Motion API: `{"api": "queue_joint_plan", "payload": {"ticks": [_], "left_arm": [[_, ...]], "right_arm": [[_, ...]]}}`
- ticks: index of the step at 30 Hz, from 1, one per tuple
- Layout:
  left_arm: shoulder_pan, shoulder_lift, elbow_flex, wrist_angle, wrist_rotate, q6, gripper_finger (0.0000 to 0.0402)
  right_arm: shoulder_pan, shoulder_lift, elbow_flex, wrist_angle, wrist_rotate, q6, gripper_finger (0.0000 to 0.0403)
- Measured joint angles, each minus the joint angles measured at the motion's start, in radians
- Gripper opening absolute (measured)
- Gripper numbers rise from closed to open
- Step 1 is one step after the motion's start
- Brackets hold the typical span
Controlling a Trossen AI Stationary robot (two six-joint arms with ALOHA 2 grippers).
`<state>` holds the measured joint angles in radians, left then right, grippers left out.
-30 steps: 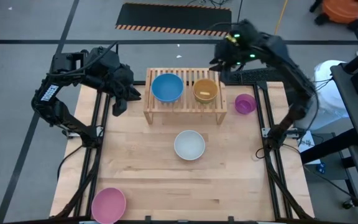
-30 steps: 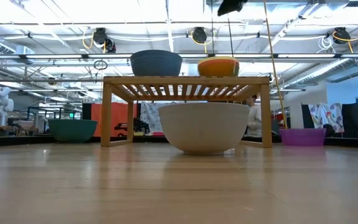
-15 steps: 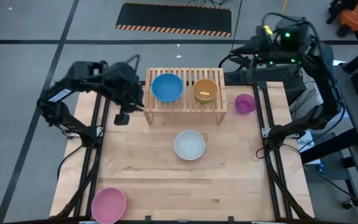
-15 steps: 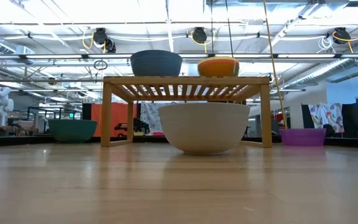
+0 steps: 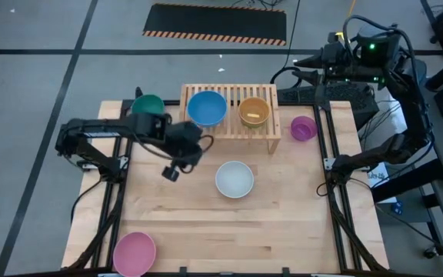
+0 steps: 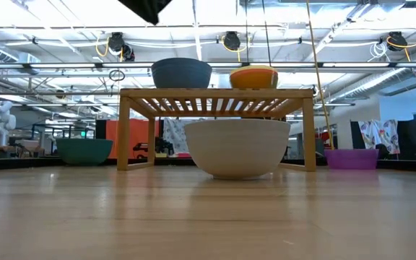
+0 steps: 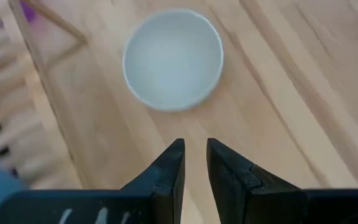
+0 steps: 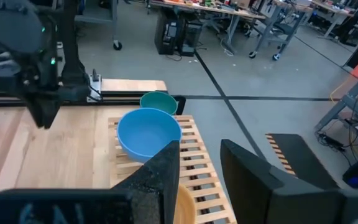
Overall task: Place and stack bowls onto a shelf
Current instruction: Stack the white bowl on top of the blue bowl on the shelf
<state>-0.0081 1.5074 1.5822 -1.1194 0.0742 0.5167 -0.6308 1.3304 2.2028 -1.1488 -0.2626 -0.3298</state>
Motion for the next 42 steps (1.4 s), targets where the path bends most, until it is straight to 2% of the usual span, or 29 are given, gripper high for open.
{"api": "queue_joint_plan", "payload": {"ticks": [7, 11, 18, 26, 42], "left_arm": [[-0.064, 0.000, -0.143, 0.314, -0.150, 0.000, 0.0074], [-0.098, 0.028, -0.187, 0.403, -0.178, 0.005, 0.0074], [-0.158, 0.144, -0.189, 0.427, -0.178, -0.002, 0.0074], [-0.173, 0.252, -0.187, 0.442, -0.146, 0.001, 0.0074], [-0.178, 0.340, -0.187, 0.429, -0.092, -0.028, 0.0074]], "right_arm": [[0.000, 0.000, 0.000, 0.000, 0.000, -0.001, 0.0112], [0.000, -0.001, 0.000, -0.003, -0.001, -0.003, 0.0112], [0.000, -0.002, 0.000, -0.008, -0.001, -0.030, 0.0112], [0.000, -0.031, 0.000, -0.015, -0.004, -0.030, 0.0112], [0.000, -0.111, 0.000, -0.016, -0.005, -0.030, 0.0112]]}}
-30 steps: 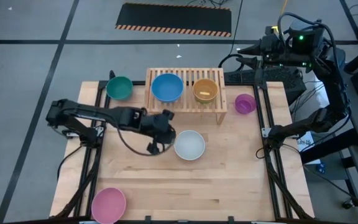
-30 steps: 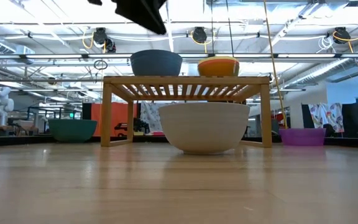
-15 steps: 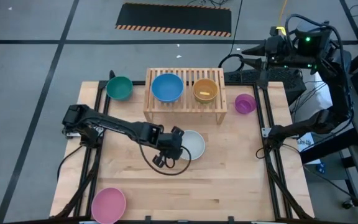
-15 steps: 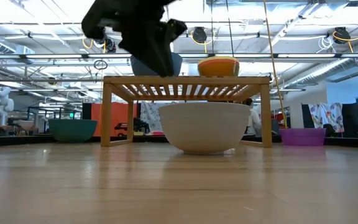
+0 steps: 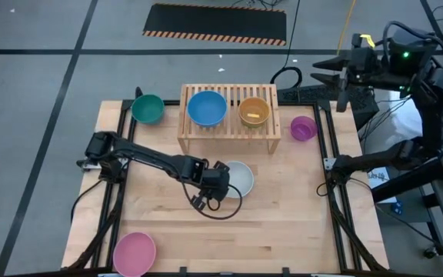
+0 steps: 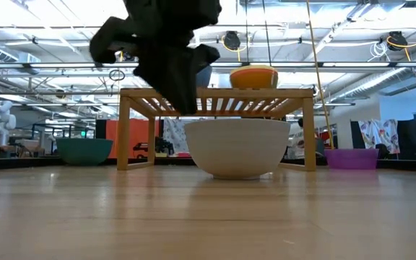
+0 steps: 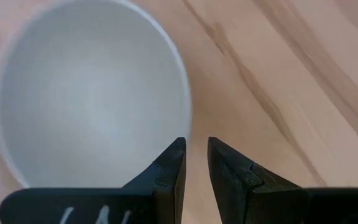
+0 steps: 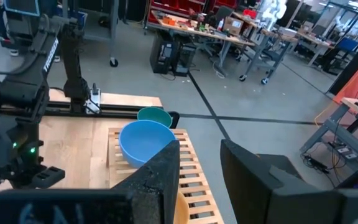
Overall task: Place and stack bowls onto a shelf
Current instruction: Stack the white bowl on top of the blue bowl on the shelf
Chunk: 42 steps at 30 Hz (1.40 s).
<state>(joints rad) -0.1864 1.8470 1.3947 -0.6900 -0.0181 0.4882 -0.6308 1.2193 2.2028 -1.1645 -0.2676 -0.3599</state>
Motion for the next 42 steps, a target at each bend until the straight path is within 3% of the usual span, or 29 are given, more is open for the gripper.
{"api": "queue_joint_plan", "payload": {"ticks": [20, 26, 33, 38, 42], "left_arm": [[-0.004, 0.114, 0.000, 0.132, -0.011, -0.008, 0.0072], [0.014, 0.116, 0.000, 0.123, -0.019, -0.091, 0.0013], [0.047, 0.097, 0.002, 0.124, -0.019, -0.208, 0.0006], [0.043, 0.004, 0.084, 0.076, -0.008, -0.240, 0.0005], [0.025, -0.053, 0.208, -0.058, -0.010, -0.261, 0.0005]], "right_arm": [[0.000, -0.015, 0.000, 0.000, 0.000, 0.007, 0.0112], [0.000, -0.015, 0.000, 0.000, 0.000, 0.007, 0.0112], [0.000, -0.015, 0.000, 0.000, 0.001, 0.007, 0.0112], [0.000, -0.015, 0.000, 0.000, 0.002, 0.007, 0.0112], [0.000, -0.015, 0.000, 0.000, 0.002, 0.007, 0.0112]]}}
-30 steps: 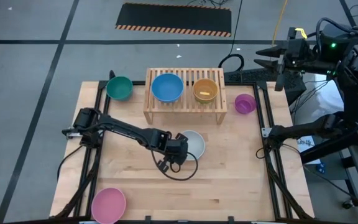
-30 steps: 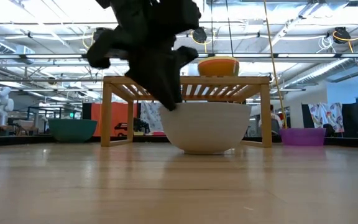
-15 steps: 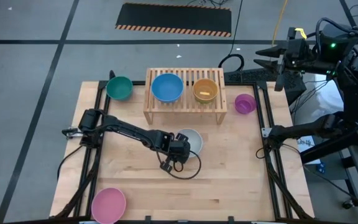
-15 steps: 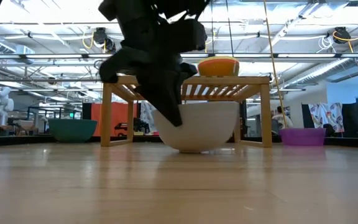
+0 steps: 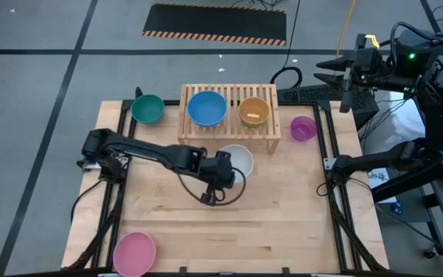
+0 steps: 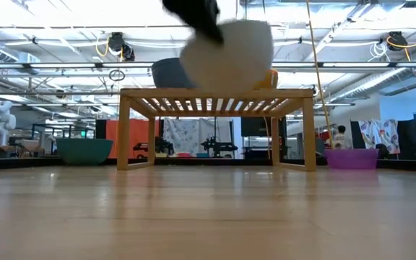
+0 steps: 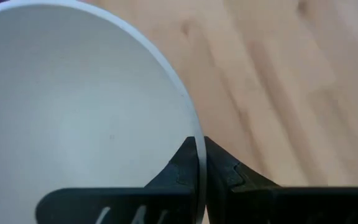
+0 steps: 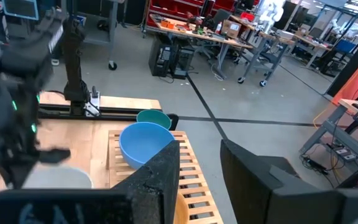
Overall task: Place and stack bowls onto a shelf
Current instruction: Stack the white bowl on top of the blue bowl on the shelf
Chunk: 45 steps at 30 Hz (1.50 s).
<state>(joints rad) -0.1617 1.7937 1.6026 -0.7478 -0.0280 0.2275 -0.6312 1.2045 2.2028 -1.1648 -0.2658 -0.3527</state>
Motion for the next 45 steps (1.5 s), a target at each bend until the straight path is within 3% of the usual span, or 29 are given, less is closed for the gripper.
{"api": "queue_joint_plan", "payload": {"ticks": [8, 15, 25, 35, 45], "left_arm": [[-0.056, -0.001, 0.399, -0.519, -0.197, -0.062, 0.0005], [0.043, -0.001, 0.588, -0.821, -0.224, -0.163, 0.0005], [0.298, -0.020, 0.633, -0.823, -0.178, -0.016, 0.0005], [0.501, -0.004, 0.635, -0.770, -0.039, 0.181, 0.0005], [0.559, 0.045, 0.636, -0.730, 0.080, 0.261, 0.0005]], "right_arm": [[0.000, 0.000, 0.000, 0.000, 0.001, -0.001, 0.0112], [0.000, 0.000, 0.000, 0.000, 0.001, 0.000, 0.0112], [0.000, 0.000, 0.000, -0.033, 0.001, 0.000, 0.0112], [0.000, 0.001, -0.014, -0.058, 0.001, 0.000, 0.0112], [0.000, 0.001, -0.087, -0.059, 0.002, -0.001, 0.0112]]}}
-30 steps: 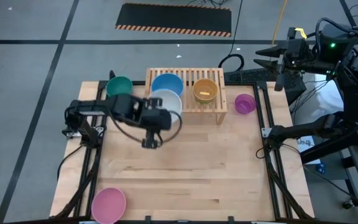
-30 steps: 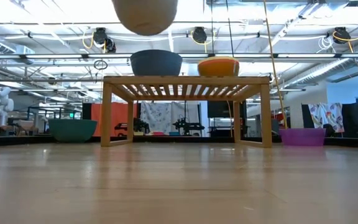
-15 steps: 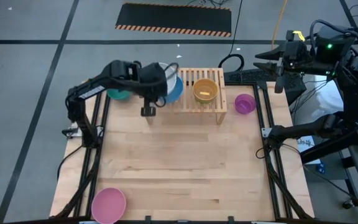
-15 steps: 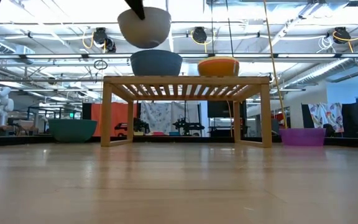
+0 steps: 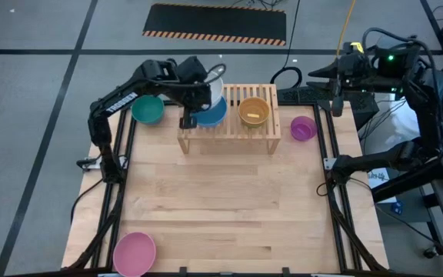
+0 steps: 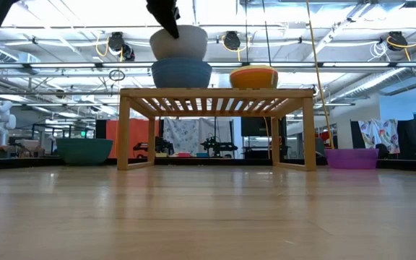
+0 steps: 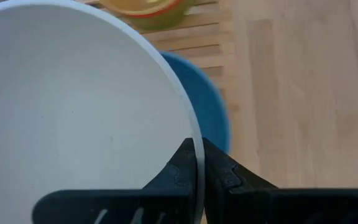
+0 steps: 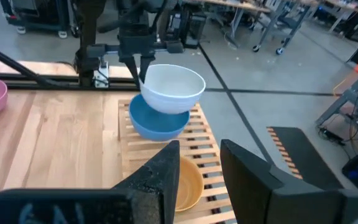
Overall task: Place and stack bowls onto a shelf
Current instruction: Stack the white bowl on top of the blue bowl on the shelf
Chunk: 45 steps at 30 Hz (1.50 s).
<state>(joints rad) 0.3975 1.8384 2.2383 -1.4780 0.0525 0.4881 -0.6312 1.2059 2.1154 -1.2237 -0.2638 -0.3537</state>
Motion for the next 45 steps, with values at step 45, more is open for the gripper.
{"api": "queue_joint_plan", "payload": {"ticks": [45], "left_arm": [[-0.030, 0.106, -0.002, -0.065, 0.018, -0.099, 0.0037]], "right_arm": [[0.000, -0.007, -0.022, 0.001, 0.004, -0.006, 0.0112]]}}
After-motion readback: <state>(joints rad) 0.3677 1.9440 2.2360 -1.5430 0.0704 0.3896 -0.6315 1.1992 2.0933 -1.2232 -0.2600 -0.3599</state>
